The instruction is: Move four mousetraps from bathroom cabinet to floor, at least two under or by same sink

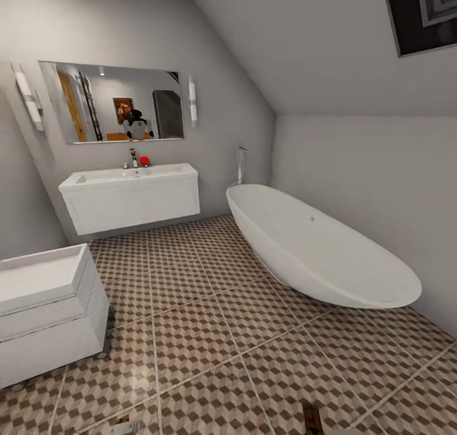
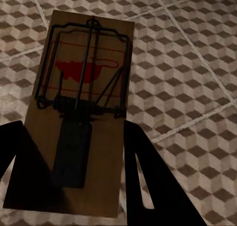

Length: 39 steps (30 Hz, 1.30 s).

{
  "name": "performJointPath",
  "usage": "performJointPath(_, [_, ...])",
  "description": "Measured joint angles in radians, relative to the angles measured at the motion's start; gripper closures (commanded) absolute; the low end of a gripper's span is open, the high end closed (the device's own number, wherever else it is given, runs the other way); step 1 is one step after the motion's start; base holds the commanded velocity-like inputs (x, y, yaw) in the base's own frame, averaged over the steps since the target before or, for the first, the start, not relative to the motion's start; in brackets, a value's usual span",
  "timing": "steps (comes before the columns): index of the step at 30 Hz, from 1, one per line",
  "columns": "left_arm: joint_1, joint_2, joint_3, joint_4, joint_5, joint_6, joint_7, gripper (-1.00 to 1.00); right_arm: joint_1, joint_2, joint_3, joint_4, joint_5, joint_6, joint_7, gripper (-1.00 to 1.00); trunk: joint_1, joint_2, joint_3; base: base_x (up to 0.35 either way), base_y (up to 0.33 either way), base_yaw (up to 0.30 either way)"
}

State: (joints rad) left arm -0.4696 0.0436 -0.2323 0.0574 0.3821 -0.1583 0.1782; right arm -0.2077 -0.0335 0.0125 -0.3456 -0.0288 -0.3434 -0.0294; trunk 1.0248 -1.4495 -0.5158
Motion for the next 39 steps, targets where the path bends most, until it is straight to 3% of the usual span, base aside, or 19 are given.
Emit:
performJointPath(23, [0.000, 0.000, 0.000, 0.000, 0.000, 0.000, 0.000, 1.00, 0.000, 0.000, -0.001, 0.000, 0.000, 0.000, 0.000, 1.00, 0.000, 0.000, 0.000, 0.133, -0.124, 0.229])
performJointPath(39, [0.000, 0.000, 0.000, 0.000, 0.000, 0.000, 0.000, 1.00, 0.000, 0.000, 0.000, 0.000, 0.000, 0.000, 0.000, 1.00, 0.000, 0.000, 0.000, 0.133, -0.124, 0.041])
